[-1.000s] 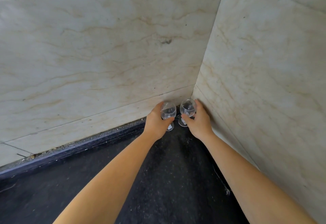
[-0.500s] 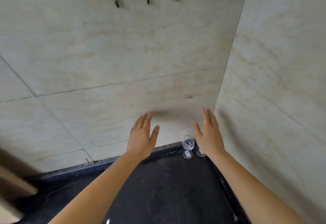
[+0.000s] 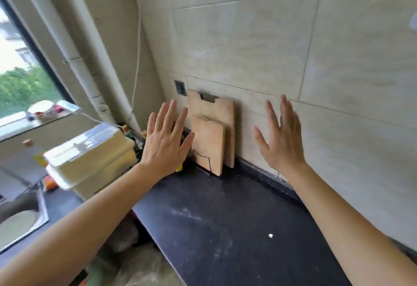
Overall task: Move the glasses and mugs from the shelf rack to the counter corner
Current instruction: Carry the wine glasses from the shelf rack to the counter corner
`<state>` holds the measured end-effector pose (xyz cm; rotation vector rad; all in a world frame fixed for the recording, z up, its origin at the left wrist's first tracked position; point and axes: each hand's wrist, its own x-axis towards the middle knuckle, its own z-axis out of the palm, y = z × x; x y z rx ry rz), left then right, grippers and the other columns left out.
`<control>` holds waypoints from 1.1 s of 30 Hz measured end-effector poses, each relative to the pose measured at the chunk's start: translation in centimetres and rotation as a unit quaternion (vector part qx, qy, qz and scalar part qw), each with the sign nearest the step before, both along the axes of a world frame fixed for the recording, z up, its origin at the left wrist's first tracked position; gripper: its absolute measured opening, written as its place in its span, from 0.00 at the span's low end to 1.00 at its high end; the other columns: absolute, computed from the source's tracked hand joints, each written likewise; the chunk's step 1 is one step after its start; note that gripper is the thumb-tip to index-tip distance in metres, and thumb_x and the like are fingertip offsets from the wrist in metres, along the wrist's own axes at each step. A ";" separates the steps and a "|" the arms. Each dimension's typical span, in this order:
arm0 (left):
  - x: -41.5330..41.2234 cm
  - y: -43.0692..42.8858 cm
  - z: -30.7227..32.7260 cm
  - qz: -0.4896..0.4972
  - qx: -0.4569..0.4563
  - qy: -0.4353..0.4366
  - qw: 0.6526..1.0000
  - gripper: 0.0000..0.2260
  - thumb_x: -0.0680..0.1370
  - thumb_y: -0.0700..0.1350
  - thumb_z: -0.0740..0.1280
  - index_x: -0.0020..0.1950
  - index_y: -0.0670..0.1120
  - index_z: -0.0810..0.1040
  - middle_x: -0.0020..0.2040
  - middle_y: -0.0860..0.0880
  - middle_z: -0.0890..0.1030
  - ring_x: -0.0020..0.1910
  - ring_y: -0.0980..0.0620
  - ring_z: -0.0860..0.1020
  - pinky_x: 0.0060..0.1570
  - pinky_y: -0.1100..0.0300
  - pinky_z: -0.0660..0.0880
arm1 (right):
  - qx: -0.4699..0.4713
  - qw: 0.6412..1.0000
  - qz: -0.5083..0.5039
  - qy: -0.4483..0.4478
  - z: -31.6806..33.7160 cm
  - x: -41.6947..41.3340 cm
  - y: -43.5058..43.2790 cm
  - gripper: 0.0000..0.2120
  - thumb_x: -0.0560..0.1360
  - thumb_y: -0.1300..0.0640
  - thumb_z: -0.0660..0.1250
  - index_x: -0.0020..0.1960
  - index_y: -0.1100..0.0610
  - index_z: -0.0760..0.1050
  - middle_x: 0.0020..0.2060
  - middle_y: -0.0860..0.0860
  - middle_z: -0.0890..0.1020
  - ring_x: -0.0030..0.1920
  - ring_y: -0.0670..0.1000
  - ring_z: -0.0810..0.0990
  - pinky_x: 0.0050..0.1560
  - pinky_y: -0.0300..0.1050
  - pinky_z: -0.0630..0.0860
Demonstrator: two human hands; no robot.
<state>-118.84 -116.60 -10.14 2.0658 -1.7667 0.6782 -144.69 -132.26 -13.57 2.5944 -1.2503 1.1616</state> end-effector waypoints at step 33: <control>53.6 76.4 0.2 0.549 -0.069 0.055 0.831 0.30 0.81 0.61 0.52 0.81 0.49 0.57 0.82 0.43 0.51 0.81 0.43 0.49 0.76 0.41 0.48 | -0.050 0.814 0.578 0.007 3.0 82.4 63.4 0.35 0.79 0.42 0.60 0.80 0.54 0.55 0.80 0.60 0.51 0.78 0.61 0.56 0.74 0.65 0.60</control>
